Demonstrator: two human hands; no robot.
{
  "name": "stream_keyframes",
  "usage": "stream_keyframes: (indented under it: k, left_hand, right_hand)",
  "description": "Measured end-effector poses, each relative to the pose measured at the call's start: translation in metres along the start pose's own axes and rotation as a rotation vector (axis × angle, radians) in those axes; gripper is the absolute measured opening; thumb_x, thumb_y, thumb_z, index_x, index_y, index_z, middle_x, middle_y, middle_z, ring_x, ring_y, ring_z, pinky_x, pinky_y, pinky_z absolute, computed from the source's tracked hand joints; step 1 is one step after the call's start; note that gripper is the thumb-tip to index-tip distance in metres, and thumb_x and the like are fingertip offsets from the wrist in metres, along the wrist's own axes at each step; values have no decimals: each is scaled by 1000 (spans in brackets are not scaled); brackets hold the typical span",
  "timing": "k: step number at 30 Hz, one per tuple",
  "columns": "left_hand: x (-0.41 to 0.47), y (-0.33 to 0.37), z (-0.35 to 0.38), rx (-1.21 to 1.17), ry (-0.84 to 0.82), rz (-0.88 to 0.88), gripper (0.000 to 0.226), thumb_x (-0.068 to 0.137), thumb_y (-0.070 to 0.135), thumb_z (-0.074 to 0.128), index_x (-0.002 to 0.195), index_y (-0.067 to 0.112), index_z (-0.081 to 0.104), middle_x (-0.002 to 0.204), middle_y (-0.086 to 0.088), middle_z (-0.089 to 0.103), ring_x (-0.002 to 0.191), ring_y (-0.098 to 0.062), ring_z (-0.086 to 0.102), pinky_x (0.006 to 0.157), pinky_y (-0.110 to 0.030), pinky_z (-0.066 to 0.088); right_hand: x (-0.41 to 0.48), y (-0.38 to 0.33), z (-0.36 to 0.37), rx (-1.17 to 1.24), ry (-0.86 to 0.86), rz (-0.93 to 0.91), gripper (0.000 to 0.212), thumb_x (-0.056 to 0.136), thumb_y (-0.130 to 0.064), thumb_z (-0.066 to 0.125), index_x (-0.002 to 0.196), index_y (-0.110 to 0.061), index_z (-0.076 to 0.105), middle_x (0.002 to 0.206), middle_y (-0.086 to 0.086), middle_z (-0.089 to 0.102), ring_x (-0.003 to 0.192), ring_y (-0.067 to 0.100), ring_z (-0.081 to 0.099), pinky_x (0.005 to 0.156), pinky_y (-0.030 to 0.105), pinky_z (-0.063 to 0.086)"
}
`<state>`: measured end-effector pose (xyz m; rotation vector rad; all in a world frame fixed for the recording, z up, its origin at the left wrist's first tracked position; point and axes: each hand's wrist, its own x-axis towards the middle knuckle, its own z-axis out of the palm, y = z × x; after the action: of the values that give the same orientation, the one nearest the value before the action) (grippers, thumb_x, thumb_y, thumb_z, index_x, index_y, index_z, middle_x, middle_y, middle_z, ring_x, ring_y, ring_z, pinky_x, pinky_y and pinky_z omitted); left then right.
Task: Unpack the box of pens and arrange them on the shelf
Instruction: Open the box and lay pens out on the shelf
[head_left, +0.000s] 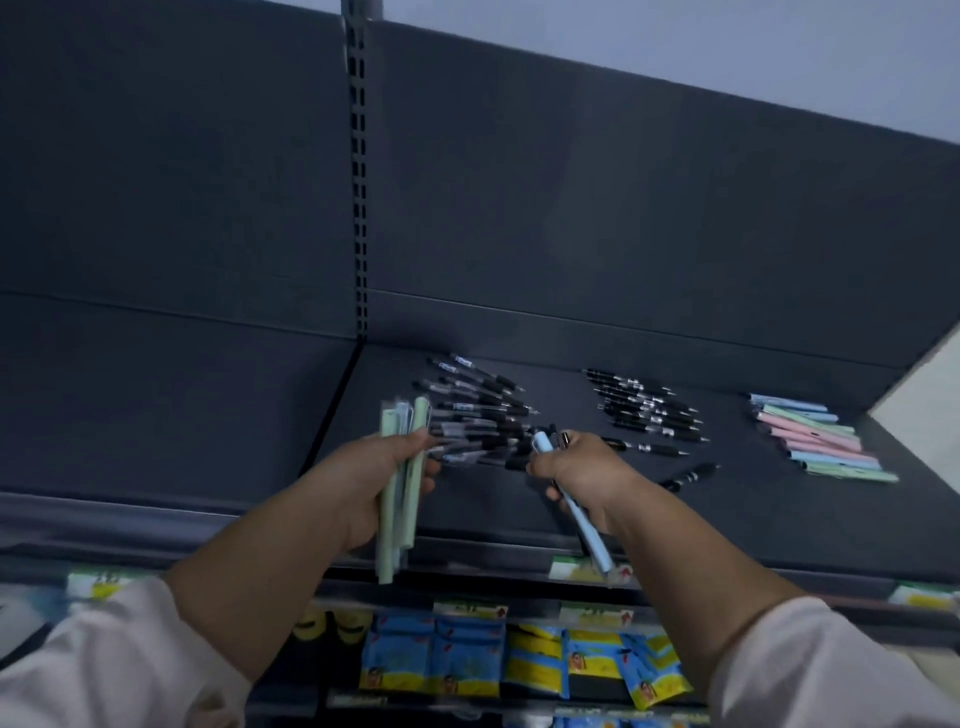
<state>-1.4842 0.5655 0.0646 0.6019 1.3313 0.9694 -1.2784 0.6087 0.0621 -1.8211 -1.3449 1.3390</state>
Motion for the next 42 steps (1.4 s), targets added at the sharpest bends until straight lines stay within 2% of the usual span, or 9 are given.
stream_keyframes:
  k: [5,9,12,14,21,26,33,36,42]
  left_hand:
    - [14,4,0,1,22,8,26,91,29,62,105,8,67,83,-7,69,70,-17,63,63,-29,49]
    - [18,5,15,-20,42,20,24,88,26,66,102,7,64,77,-7,68,60,-14,61,49,-22,49]
    - [18,5,33,25,47,46,27,83,21,72,103,7,61,73,-4,64,57,-13,56,47,-21,46]
    - [18,9,49,49,54,62,28,82,17,72,104,6,59,74,-5,63,60,-14,56,46,-23,46]
    - [23,26,111,55,96,168,20,83,13,71,98,9,58,78,-8,61,64,-16,57,49,-23,48]
    - [30,27,147,154,106,226,19,81,11,73,95,4,62,73,-10,66,59,-18,61,47,-22,48]
    - [54,27,193,160,118,287,15,82,7,70,93,5,59,75,-15,67,66,-24,63,71,-36,52]
    - [67,28,208,49,166,298,16,84,7,66,97,6,57,71,-12,66,64,-21,64,65,-32,49]
    - [87,14,259,-44,109,263,16,85,8,67,96,10,55,78,-10,67,66,-19,66,70,-35,51]
  right_hand:
    - [25,-3,-4,31,-29,-46,16,87,-9,68,91,-9,53,77,3,53,56,13,49,44,16,42]
    - [39,-4,-13,132,-25,-43,11,92,-20,64,93,-15,54,80,1,58,63,16,53,62,27,43]
    - [43,-10,-27,424,-144,70,6,95,-10,55,97,-15,53,75,5,62,63,17,59,59,30,45]
    - [43,-15,-38,509,-254,87,15,94,2,49,96,-11,56,77,7,60,66,18,60,62,28,45]
    - [40,-14,-71,221,-488,-135,13,90,3,55,98,-8,54,83,8,64,68,16,64,62,26,50]
    - [44,-7,-99,121,-532,-220,12,91,-2,57,101,-8,55,92,8,69,75,19,68,64,28,51]
    - [52,14,-155,114,-426,-241,4,98,-10,51,95,-10,55,90,11,68,74,20,68,63,32,51]
    - [60,28,-188,176,-345,-193,9,98,-12,51,89,-15,52,84,10,68,71,21,67,54,26,48]
    - [74,68,-248,609,-129,-6,20,93,-4,55,78,-16,52,63,1,60,52,12,61,39,17,39]
